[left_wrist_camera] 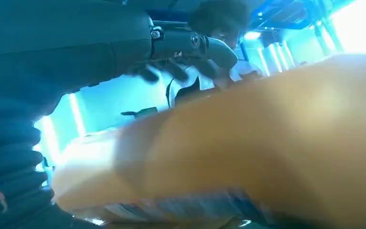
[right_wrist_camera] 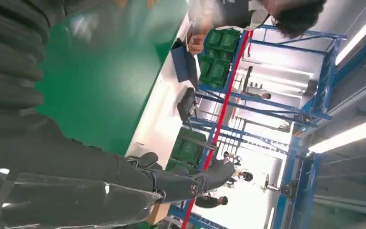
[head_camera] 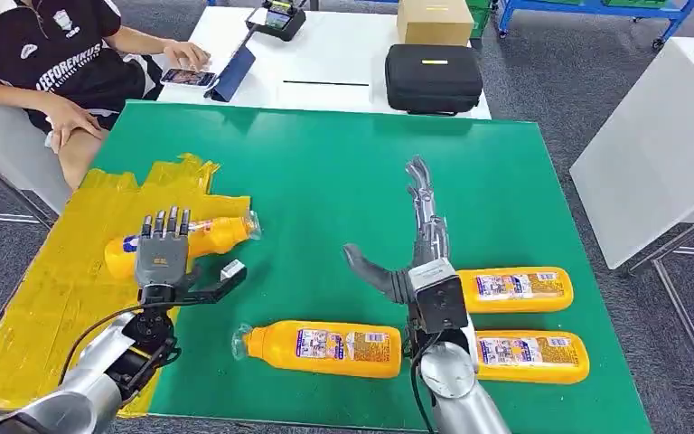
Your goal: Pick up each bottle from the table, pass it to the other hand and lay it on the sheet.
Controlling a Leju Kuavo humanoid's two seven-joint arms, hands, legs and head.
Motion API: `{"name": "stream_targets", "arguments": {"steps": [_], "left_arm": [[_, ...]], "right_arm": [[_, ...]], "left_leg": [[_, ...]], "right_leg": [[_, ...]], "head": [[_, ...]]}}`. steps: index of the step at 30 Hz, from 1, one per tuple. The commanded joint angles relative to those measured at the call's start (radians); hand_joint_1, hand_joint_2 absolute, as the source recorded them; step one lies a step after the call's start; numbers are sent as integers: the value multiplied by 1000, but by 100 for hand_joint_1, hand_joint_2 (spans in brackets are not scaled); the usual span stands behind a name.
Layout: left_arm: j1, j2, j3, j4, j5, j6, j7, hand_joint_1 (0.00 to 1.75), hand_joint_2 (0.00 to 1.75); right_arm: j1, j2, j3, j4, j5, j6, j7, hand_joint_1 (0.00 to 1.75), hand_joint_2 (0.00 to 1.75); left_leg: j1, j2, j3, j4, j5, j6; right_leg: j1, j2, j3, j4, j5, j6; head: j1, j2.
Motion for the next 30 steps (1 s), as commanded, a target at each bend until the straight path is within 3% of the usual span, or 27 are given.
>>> {"name": "stream_targets", "arguments": {"steps": [1,5,8,13,14,17,21,30], "left_arm": [[-29,-24,110,76,15,-147,-45,0,0],[-12,-41,182,67,57,-143,-84,0,0],[2,-70,302,43,162,-74,-220,0,0],[6,-136,555,-13,401,-27,-568,0,0],[4,-141,569,-19,412,-29,-584,0,0],[-1,-164,643,-62,523,-66,-746,0,0],[11,-192,736,-187,811,-273,-1033,0,0],[59,-168,701,-289,886,-291,-1029,0,0]], "right_arm": [[-16,-10,4,10,32,-3,24,0,175],[-11,-25,31,8,103,1,45,0,175],[-1,-44,57,3,158,41,70,0,175],[17,-94,116,-34,332,112,107,0,175],[17,-103,126,-35,353,122,113,0,0],[-7,-149,177,4,429,177,145,0,0],[-98,-201,260,160,505,199,140,0,0],[-129,-224,308,201,581,211,158,0,0]], "left_leg": [[1,1,6,0,-3,-2],[1,1,7,0,-4,-2],[0,0,5,0,-2,-2],[1,-1,6,1,-4,-2],[0,-2,2,0,-1,-1],[0,-1,5,1,-3,-2],[1,0,6,1,-3,-2],[0,4,4,0,-2,-2]], "right_leg": [[1,-1,6,0,-3,-2],[1,-1,7,0,-3,-2],[1,-1,5,-1,-2,-2],[1,-3,7,0,-4,-2],[0,-3,3,0,-2,-1],[1,-3,6,0,-3,-2],[1,-2,7,0,-3,-2],[1,2,4,-1,-1,-1]], "head": [[0,0],[0,0],[0,0],[0,0],[0,0],[0,0],[0,0],[0,0]]}}
